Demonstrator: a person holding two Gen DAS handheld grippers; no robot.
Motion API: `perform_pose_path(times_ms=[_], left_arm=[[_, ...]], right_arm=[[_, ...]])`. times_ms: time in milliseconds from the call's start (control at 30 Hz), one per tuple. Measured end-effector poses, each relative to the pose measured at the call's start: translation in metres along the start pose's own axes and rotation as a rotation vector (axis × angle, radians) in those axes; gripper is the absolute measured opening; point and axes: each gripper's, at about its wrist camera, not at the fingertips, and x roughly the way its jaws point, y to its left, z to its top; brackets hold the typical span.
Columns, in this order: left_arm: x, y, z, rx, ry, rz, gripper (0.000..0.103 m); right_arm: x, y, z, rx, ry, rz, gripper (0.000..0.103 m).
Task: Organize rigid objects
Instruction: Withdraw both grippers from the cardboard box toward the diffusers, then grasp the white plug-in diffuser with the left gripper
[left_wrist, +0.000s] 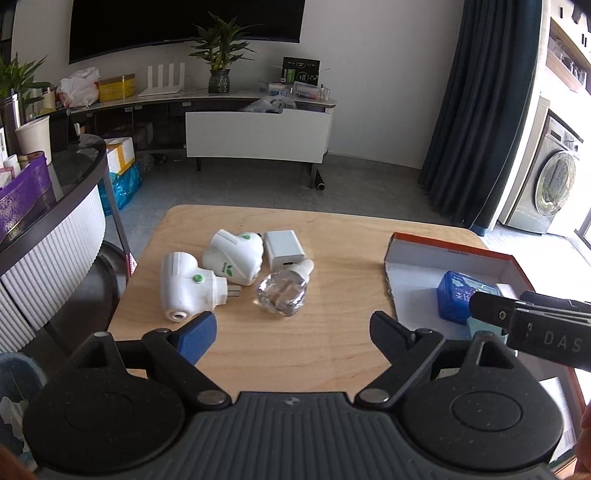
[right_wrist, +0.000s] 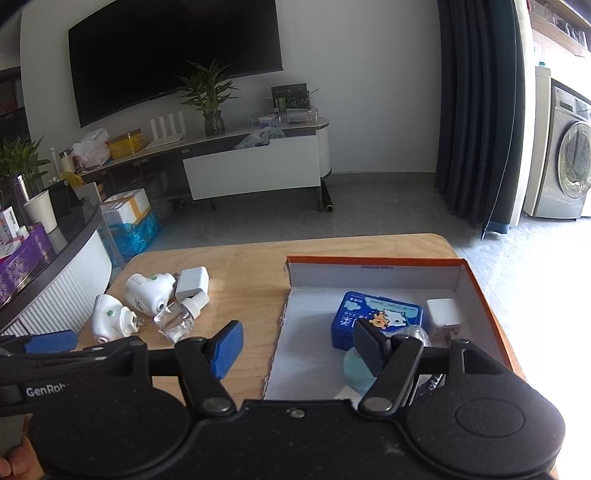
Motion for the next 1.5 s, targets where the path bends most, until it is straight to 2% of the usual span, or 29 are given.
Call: perform_pose_path(times_ms=[367,967,1200,1500], left_arm=[[0.004,0.029,0.001,-0.038,0.006,0.052,0.092],[0.022,0.056,0.001,-0.063,0.027,0.082,0.093],[0.046,0.075,0.001,-0.069,0.041,0.11,0.098],[0.086,0.083,0.006,-0.056,0.051,0.088,0.103]], right_arm=[[0.021,0.038,-0.007,-0.056,0.045,0.06,0.08],[0.046,0.061,-0.011,-0.086,0.089,0.097,0.08],[0.057,0.064,-0.014,-0.088,0.105,0.105,0.08],[0.068,0.062,-0.016,-0.081,0.12,0.114,0.08]])
